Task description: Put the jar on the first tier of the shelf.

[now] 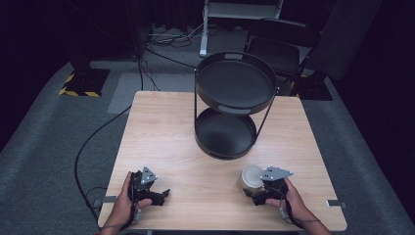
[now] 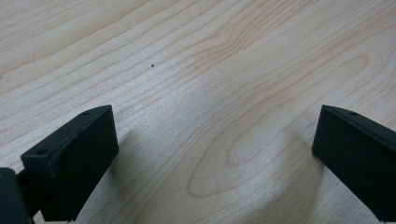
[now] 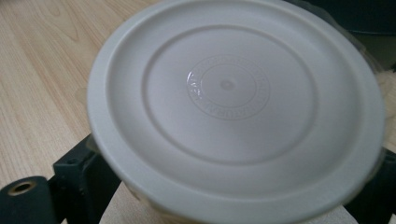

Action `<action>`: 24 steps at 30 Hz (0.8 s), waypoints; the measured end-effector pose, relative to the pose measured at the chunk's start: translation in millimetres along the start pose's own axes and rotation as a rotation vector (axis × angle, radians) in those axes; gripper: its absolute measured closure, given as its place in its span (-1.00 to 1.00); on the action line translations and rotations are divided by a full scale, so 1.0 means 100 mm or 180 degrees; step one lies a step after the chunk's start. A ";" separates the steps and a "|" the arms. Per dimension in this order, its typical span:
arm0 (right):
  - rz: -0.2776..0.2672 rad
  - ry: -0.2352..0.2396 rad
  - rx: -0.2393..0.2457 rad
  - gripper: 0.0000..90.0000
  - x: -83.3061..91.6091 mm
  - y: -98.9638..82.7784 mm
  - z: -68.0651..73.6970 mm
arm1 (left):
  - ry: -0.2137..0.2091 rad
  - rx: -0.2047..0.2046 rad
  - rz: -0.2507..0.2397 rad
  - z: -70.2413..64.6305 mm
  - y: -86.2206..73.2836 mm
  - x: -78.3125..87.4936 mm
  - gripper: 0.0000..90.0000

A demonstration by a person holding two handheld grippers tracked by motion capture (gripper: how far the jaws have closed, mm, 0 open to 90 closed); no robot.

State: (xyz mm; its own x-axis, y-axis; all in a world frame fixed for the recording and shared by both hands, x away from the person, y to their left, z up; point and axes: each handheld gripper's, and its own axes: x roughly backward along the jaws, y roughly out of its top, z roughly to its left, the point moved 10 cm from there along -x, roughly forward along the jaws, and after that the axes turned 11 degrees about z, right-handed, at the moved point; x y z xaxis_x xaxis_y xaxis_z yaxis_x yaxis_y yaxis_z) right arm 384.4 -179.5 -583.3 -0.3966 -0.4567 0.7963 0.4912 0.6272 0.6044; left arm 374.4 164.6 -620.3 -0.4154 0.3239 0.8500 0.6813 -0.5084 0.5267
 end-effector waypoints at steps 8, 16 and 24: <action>-0.0035 -0.0032 -0.0082 -0.80 0.05 0.03 0.01 | 0.0000 -0.0002 0.0001 0.00 0.00 0.00 -1.00; -0.0091 -0.0098 -0.0093 -0.80 0.14 0.15 -0.03 | 0.0000 0.0000 -0.0001 0.00 0.00 0.00 -1.00; -0.0155 -0.0188 -0.0111 -0.80 0.27 0.32 -0.12 | 0.0000 0.0000 0.0000 0.00 0.00 0.00 -1.00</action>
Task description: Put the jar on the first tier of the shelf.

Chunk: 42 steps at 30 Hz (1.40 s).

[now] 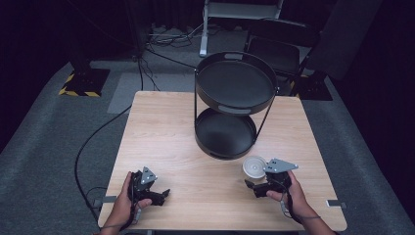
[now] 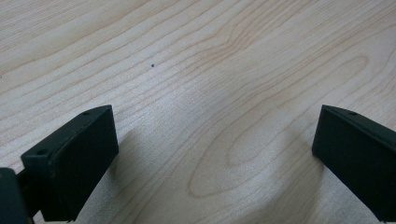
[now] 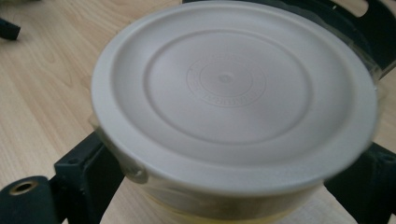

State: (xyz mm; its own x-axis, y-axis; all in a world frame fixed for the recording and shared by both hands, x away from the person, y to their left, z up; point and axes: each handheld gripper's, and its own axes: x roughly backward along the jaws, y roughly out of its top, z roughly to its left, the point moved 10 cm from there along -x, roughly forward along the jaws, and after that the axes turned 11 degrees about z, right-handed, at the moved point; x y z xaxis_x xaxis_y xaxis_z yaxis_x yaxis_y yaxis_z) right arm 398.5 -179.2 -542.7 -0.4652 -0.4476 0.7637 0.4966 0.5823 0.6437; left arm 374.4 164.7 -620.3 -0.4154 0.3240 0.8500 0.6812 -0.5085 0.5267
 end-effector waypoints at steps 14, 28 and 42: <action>-0.0043 -0.0206 0.0010 -0.80 0.07 0.33 -0.23 | -0.0001 -0.0001 0.0000 0.00 0.00 0.00 -1.00; -0.0122 -0.0242 -0.0018 -0.80 0.02 0.65 -0.29 | -0.0003 -0.0001 0.0001 0.00 0.00 0.00 -1.00; -0.0144 -0.0239 -0.0065 -0.80 -0.18 0.96 -0.33 | -0.0003 -0.0001 0.0000 0.00 0.00 0.00 -1.00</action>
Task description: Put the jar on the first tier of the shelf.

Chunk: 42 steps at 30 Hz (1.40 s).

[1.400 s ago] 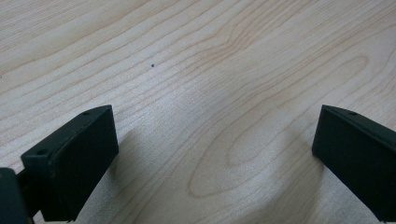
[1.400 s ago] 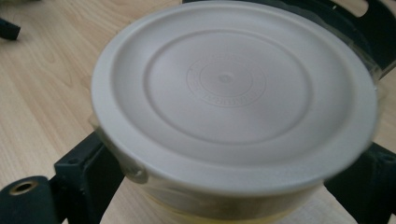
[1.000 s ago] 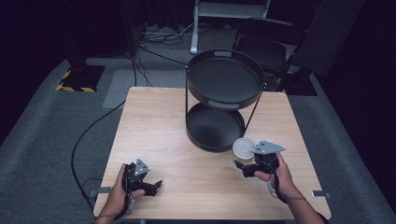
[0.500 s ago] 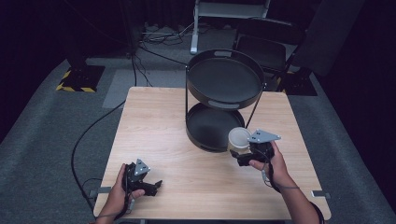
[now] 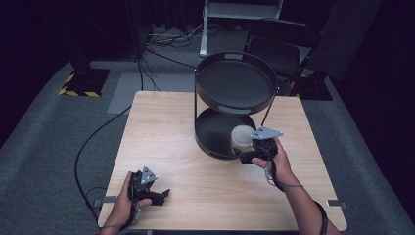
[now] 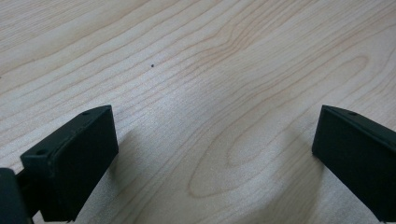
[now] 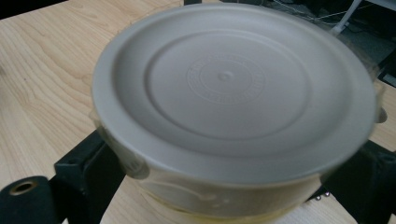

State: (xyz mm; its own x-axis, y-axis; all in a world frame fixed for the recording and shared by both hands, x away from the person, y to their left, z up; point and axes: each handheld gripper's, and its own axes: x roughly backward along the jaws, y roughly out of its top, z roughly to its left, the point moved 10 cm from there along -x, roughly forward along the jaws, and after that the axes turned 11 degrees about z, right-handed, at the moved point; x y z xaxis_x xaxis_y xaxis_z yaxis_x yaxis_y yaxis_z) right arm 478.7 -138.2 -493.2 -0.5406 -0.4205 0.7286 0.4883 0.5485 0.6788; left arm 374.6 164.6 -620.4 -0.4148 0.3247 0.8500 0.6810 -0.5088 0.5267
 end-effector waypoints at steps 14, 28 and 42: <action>-0.0014 -0.0062 -0.0134 -0.80 -0.23 0.10 -0.09 | 0.0000 -0.0001 0.0001 0.00 0.00 0.00 -1.00; 0.0010 -0.0067 -0.0263 -0.80 -0.44 0.12 -0.17 | 0.0001 -0.0002 0.0001 0.00 0.00 0.00 -1.00; 0.0089 -0.0068 -0.0386 -0.80 -0.72 0.01 -0.22 | 0.0000 -0.0002 0.0001 0.00 0.00 0.00 -1.00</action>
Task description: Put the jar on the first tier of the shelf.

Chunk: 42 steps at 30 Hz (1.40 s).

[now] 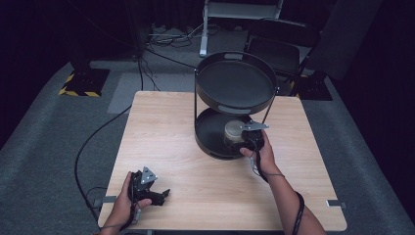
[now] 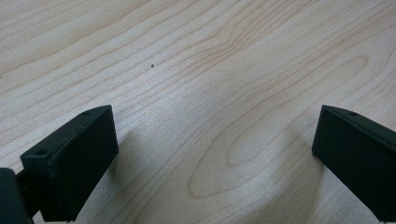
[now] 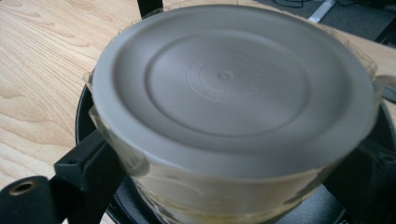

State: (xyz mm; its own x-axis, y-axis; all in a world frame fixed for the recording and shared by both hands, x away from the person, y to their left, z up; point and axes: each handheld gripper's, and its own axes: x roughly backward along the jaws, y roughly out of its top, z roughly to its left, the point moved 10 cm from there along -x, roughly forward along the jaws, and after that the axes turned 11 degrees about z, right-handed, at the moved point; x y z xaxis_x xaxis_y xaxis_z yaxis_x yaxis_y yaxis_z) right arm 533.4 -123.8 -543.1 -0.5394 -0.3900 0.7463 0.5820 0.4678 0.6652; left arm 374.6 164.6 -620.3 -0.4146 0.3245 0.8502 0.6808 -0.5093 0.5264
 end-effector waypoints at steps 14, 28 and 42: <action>0.0056 -0.0011 -0.0061 -0.80 -0.18 -0.12 -0.01 | -0.0001 0.0000 -0.0003 0.00 0.00 0.00 -1.00; 0.0064 0.0012 -0.0068 -0.80 -0.27 -0.19 0.00 | -0.0005 -0.0011 0.0003 0.00 0.00 0.00 -1.00; -0.0034 0.0039 -0.0112 -0.81 -0.30 -0.24 -0.01 | -0.0005 -0.0009 0.0002 0.00 0.00 0.00 -1.00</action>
State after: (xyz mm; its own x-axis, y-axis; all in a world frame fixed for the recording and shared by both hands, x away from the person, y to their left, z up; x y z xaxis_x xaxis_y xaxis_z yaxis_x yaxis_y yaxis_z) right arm 535.6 -124.0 -581.5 -0.5383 -0.4046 0.7392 0.5975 0.4354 0.6734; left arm 374.5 164.8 -620.5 -0.4131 0.3254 0.8505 0.6793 -0.5119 0.5258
